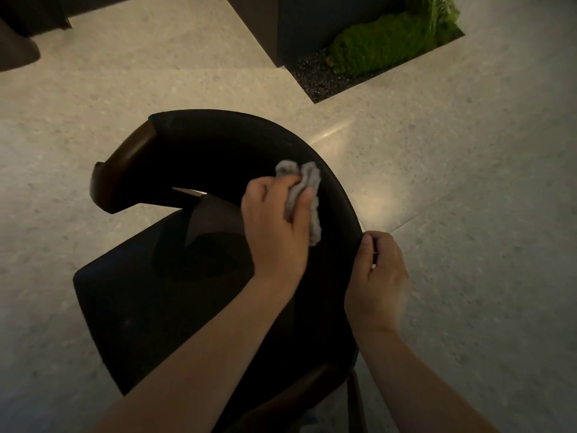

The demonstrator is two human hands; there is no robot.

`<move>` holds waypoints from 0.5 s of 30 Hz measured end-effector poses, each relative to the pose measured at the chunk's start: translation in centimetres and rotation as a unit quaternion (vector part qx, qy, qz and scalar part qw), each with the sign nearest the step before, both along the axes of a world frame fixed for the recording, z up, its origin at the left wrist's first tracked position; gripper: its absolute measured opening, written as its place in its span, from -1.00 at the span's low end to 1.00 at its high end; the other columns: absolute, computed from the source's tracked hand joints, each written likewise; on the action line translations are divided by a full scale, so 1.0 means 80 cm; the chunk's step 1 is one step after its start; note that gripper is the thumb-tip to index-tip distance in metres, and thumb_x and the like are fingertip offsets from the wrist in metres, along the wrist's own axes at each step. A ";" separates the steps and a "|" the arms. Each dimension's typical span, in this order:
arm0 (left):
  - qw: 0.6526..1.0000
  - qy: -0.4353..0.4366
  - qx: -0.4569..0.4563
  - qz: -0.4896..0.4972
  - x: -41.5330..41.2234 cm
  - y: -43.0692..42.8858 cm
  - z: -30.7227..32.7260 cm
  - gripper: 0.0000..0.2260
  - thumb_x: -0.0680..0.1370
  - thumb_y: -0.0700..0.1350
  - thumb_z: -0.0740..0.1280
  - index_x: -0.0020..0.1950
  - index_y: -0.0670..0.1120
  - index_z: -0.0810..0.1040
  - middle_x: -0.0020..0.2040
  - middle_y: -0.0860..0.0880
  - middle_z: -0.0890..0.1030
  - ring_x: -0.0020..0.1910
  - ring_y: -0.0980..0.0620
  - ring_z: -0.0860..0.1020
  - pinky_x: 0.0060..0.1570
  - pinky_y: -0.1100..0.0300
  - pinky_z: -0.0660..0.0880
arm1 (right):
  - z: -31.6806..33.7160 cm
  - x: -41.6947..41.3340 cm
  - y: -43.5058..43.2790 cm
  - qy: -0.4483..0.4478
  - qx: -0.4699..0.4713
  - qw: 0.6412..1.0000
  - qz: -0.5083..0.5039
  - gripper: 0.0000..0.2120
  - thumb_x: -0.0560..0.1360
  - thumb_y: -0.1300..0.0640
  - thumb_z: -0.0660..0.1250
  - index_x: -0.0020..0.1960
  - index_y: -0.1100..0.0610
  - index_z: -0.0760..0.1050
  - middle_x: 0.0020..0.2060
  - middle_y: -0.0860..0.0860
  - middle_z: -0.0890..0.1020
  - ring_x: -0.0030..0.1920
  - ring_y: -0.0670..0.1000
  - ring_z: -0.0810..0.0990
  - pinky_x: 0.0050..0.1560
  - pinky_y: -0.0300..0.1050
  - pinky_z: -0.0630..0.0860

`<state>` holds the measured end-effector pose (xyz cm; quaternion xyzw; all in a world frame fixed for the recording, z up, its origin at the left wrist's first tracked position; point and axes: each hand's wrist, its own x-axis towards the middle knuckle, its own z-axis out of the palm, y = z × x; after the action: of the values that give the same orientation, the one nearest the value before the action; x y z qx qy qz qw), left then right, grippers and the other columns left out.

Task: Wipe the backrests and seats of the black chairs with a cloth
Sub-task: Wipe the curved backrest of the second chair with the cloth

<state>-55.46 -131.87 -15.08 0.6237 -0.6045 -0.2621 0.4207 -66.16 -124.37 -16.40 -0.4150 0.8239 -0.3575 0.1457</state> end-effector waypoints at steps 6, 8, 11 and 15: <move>0.989 -0.138 -0.031 -0.048 -0.037 -0.046 0.005 -0.66 0.55 0.13 0.33 0.20 -0.06 0.54 0.13 -0.09 0.45 0.03 0.02 0.37 -0.06 0.35 0.27 | 0.000 -0.001 0.000 -0.009 0.007 1.000 0.000 -0.80 0.63 0.08 0.10 -0.05 0.07 0.46 -0.19 -0.06 0.51 -0.24 -0.18 0.45 -0.30 -0.33 0.27; 0.986 -0.154 -0.046 -0.034 -0.040 -0.053 0.000 -0.70 0.56 0.11 0.32 0.15 -0.08 0.55 0.07 -0.09 0.48 -0.03 0.02 0.40 -0.09 0.26 0.34 | -0.001 0.000 0.000 -0.007 0.003 1.000 0.001 -0.76 0.63 0.04 0.06 -0.05 0.08 0.47 -0.20 -0.06 0.51 -0.25 -0.18 0.44 -0.31 -0.34 0.26; 0.994 -0.094 -0.001 0.048 -0.026 -0.063 -0.007 -0.71 0.58 0.13 0.29 0.13 -0.05 0.55 0.06 -0.02 0.47 -0.03 0.07 0.42 -0.11 0.32 0.32 | -0.002 0.000 0.000 0.000 -0.002 1.000 -0.001 -0.73 0.59 0.00 0.04 -0.04 0.09 0.48 -0.20 -0.07 0.50 -0.24 -0.20 0.43 -0.31 -0.40 0.27; 0.989 -0.062 0.055 0.125 0.013 -0.060 -0.028 -0.70 0.58 0.16 0.23 0.15 -0.02 0.52 0.04 0.10 0.36 -0.04 0.11 0.46 -0.02 0.24 0.46 | -0.001 0.000 0.000 0.003 -0.005 1.000 0.001 -0.71 0.59 0.00 0.04 -0.04 0.10 0.48 -0.20 -0.07 0.50 -0.22 -0.26 0.44 -0.28 -0.45 0.30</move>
<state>-54.45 -136.64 -17.30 0.7319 -0.5311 -0.2011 0.3767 -66.14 -124.34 -16.49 -0.4181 0.8219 -0.3601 0.1413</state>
